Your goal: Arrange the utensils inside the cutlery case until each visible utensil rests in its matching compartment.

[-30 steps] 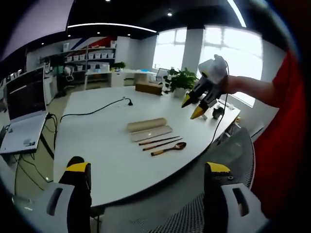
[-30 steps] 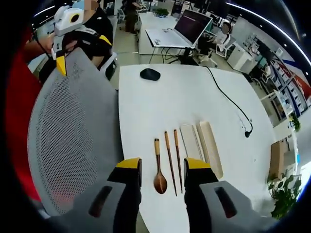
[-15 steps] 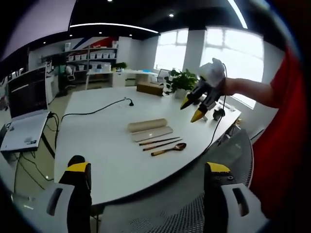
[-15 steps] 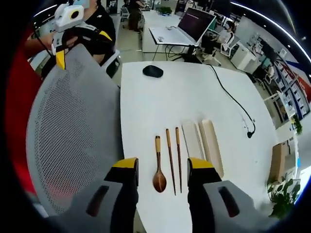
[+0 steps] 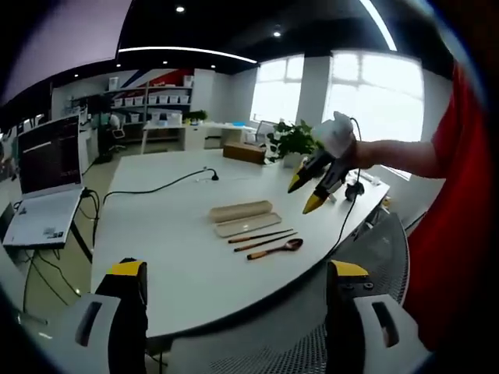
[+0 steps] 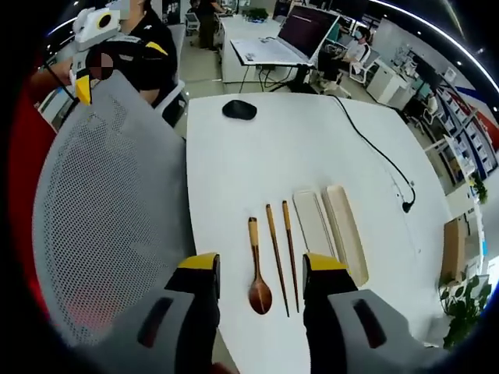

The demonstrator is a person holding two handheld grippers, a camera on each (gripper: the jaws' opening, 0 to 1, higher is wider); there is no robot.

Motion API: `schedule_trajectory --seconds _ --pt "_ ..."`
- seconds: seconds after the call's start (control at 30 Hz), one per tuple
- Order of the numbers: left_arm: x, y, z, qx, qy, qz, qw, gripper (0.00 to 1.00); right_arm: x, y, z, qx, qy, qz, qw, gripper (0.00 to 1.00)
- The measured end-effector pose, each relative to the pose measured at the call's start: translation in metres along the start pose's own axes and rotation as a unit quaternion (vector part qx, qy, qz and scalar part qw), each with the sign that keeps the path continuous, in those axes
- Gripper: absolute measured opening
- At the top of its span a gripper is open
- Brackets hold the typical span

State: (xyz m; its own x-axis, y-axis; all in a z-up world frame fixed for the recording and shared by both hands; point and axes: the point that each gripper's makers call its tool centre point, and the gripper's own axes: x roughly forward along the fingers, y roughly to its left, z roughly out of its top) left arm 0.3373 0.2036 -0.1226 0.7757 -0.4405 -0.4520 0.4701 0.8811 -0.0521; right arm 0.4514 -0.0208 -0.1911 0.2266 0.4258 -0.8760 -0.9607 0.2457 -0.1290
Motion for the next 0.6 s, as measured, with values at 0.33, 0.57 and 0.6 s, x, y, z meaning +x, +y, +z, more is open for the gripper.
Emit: schedule_trajectory --seconds 0.33,0.57,0.6 --pt "-0.003 -0.002 0.003 -0.079 -0.021 -0.022 0.9964 0.99 0.015 0.003 0.005 0.066 -0.026 0.010 0.9974 0.48" --pt "-0.005 0.001 0.005 -0.060 -0.026 -0.010 0.9978 0.99 0.029 0.002 -0.006 0.064 -0.011 0.002 0.9979 0.48" --pt "-0.005 0.001 0.005 -0.060 -0.026 -0.010 0.9978 0.99 0.029 0.001 -0.006 0.066 -0.012 0.002 0.9977 0.47"
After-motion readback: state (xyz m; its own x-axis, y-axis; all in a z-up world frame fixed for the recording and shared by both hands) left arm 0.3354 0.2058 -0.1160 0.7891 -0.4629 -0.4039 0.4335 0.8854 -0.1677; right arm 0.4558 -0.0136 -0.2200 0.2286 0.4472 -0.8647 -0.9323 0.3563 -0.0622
